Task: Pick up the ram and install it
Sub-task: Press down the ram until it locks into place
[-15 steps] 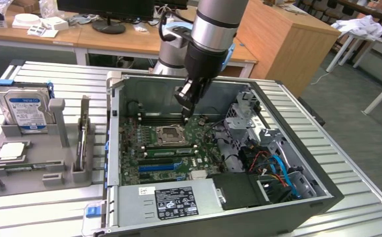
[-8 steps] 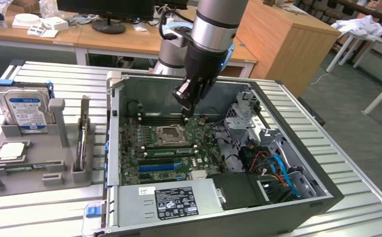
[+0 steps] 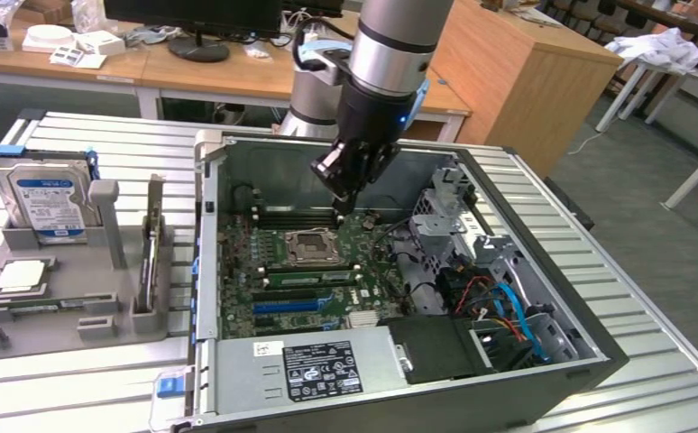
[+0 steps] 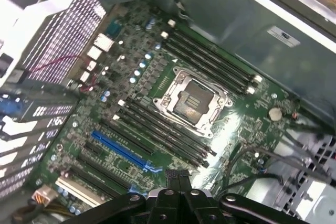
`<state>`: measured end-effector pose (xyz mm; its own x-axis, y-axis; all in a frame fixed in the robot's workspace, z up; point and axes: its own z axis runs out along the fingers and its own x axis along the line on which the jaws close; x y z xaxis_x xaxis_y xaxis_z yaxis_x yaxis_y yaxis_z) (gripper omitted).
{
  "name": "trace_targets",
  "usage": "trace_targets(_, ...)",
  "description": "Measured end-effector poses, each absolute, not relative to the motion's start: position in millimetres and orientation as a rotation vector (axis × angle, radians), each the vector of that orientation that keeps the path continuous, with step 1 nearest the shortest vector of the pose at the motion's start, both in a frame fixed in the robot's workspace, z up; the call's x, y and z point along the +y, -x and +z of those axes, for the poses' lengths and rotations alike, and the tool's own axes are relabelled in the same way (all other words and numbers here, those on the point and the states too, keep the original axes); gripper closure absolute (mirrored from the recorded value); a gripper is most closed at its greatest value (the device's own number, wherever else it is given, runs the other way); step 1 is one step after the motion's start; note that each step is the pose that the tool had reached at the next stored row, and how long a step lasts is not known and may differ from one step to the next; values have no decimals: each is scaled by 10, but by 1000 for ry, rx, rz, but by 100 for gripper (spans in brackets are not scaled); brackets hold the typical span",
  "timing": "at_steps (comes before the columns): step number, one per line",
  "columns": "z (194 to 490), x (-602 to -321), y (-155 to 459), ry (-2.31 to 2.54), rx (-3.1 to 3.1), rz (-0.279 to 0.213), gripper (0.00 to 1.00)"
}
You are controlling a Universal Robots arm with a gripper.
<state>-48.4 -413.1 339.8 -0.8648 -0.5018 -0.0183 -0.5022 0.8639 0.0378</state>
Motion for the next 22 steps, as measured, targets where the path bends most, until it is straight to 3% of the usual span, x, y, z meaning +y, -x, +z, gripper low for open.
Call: trace_targets(22, 3373, -4131, 485, 265, 3115, 61, 89)
